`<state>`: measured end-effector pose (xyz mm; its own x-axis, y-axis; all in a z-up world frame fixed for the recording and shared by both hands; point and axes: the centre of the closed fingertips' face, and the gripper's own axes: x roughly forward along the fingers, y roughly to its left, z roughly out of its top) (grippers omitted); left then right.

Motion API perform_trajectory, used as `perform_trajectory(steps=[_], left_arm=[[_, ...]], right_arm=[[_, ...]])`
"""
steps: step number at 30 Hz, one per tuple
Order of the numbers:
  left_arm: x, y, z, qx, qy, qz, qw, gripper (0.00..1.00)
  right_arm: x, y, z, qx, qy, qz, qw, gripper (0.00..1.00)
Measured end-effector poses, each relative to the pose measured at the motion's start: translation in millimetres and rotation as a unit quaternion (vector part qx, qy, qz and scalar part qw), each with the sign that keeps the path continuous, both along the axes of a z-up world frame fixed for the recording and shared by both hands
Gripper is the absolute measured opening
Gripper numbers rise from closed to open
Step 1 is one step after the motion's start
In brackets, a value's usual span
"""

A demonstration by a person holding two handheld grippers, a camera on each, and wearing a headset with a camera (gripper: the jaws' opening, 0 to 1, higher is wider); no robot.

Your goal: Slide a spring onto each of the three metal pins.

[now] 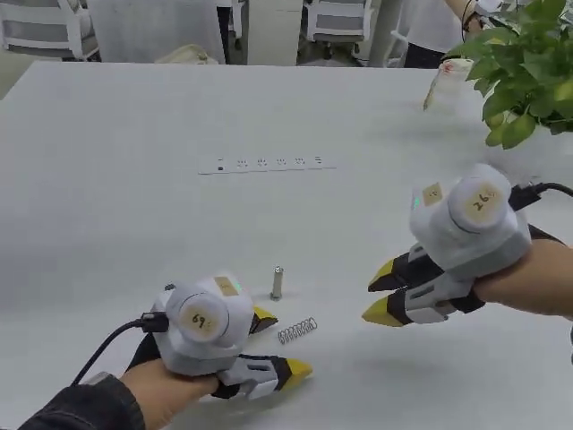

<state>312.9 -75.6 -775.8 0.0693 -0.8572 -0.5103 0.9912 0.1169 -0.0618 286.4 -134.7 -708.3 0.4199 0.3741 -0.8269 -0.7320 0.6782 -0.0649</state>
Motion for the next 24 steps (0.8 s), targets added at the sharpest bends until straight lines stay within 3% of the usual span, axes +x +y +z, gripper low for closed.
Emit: perform_trajectory(steps=[12,21,24], left_arm=[[13.7,-2.5,-8.6,0.01,-0.009,0.029,0.9995,0.16],[15.6,-5.4,-11.4,0.012,-0.022,0.028,0.9993,0.03],[15.0,-6.9,-11.8,0.01,-0.021,0.028,0.9993,0.03]], right_arm=[[-1.1,-2.9,-3.8,0.005,0.004,-0.005,1.0,0.2],[-0.6,-2.1,-6.1,0.007,0.006,-0.004,0.9999,0.2],[-1.1,-1.2,-6.7,0.007,0.007,-0.003,0.9999,0.2]])
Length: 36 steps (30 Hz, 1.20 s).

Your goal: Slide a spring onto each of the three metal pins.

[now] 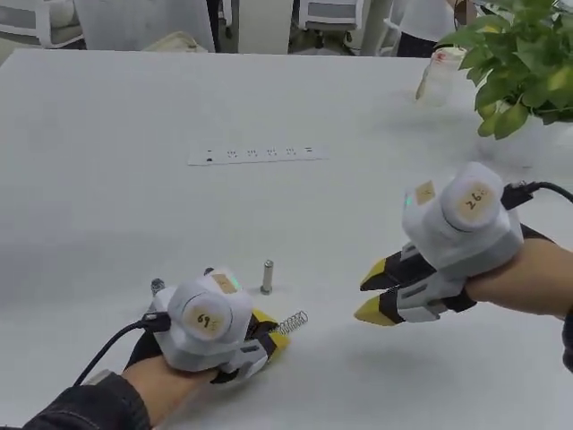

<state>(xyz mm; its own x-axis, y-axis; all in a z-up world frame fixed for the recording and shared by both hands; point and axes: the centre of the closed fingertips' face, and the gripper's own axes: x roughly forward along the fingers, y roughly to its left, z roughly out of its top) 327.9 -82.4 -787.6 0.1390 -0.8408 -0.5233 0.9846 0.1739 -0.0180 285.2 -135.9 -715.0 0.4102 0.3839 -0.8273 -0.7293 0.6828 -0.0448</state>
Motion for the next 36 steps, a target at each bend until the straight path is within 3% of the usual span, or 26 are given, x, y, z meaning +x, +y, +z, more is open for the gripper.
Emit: perform_trajectory(steps=[10,24,36], left_arm=[[-10.1,7.6,4.4,0.007,-0.009,-0.022,0.9997,0.03],[-27.4,30.8,42.3,-0.014,-0.042,-0.072,0.9965,0.03],[-46.3,40.9,62.8,-0.025,-0.059,-0.106,0.9923,0.03]], right_arm=[[0.3,6.8,-1.6,0.004,-0.001,0.01,0.9999,0.2],[1.1,46.8,-5.0,0.019,0.01,0.071,0.9972,0.21],[-6.7,76.5,-13.7,0.031,0.03,0.119,0.9919,0.2]])
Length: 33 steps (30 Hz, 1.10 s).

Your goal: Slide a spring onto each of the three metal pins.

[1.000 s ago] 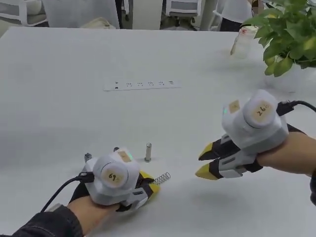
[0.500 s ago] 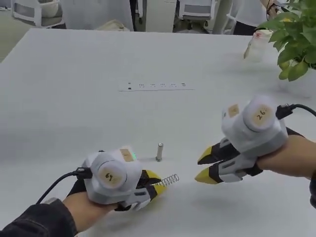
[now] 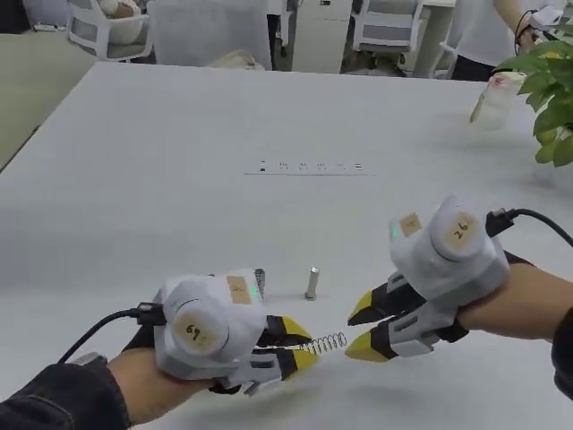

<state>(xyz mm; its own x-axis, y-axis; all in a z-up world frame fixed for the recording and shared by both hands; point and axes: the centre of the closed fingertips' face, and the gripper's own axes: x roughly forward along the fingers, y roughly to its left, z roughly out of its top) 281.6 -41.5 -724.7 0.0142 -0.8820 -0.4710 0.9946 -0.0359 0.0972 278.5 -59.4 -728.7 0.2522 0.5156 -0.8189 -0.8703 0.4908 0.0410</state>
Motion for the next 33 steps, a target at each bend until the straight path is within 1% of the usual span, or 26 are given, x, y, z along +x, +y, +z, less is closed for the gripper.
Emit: perform_trajectory(steps=[4,8,13,17,18,23,27,29,33], left_arm=[[-5.1,1.7,4.8,-0.002,-0.004,-0.009,1.0,0.03],[-9.3,1.1,8.7,-0.007,-0.004,-0.014,0.9999,0.03],[-11.0,1.0,10.6,-0.009,-0.004,-0.015,0.9998,0.03],[-10.3,1.1,11.4,-0.01,-0.004,-0.014,0.9998,0.03],[-10.5,1.1,11.5,-0.01,-0.004,-0.014,0.9998,0.03],[-10.1,0.9,11.9,-0.014,-0.003,-0.012,0.9998,0.03],[-9.1,2.0,10.1,-0.015,-0.002,-0.008,0.9999,0.02],[-8.4,3.4,9.6,-0.018,0.002,-0.002,0.9998,0.02],[-6.9,5.1,8.4,-0.018,0.003,0.002,0.9998,0.02]], right_arm=[[-2.8,5.4,-1.0,0.002,0.004,0.011,0.9999,0.19],[-4.4,8.5,-0.8,0.005,0.006,0.017,0.9998,0.19],[-7.4,10.4,-1.3,0.005,0.009,0.025,0.9996,0.16],[-8.9,10.4,-0.9,0.005,0.008,0.031,0.9995,0.1],[-8.8,10.2,-0.7,0.005,0.008,0.031,0.9995,0.1],[-9.1,10.3,3.8,0.003,0.004,0.033,0.9994,0.09],[-7.8,13.3,12.5,0.003,-0.002,0.038,0.9993,0.09],[-8.2,17.3,16.7,-0.004,-0.005,0.046,0.9989,0.09],[-7.9,21.7,19.5,-0.011,-0.007,0.053,0.9985,0.09]])
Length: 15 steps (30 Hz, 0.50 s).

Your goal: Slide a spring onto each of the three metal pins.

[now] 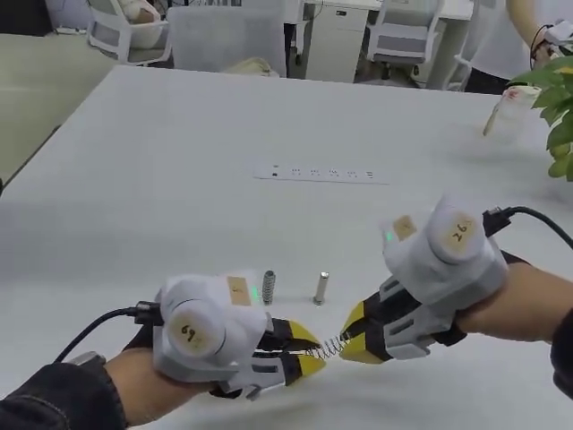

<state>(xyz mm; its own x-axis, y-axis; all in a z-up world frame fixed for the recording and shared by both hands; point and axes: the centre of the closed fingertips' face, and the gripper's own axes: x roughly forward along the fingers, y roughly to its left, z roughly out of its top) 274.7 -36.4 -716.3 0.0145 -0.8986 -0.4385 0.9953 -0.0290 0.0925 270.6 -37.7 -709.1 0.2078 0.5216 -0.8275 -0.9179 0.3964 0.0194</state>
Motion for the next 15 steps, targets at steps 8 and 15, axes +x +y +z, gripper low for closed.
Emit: perform_trajectory(steps=[8,15], left_arm=[[2.0,3.5,-1.0,-0.006,0.002,0.009,0.9999,0.02],[3.0,5.4,2.6,-0.013,0.002,0.012,0.9998,0.02]], right_arm=[[-0.2,12.3,7.7,-0.011,-0.006,0.021,0.9997,0.08],[1.6,20.8,12.8,-0.019,-0.013,0.035,0.9991,0.08]])
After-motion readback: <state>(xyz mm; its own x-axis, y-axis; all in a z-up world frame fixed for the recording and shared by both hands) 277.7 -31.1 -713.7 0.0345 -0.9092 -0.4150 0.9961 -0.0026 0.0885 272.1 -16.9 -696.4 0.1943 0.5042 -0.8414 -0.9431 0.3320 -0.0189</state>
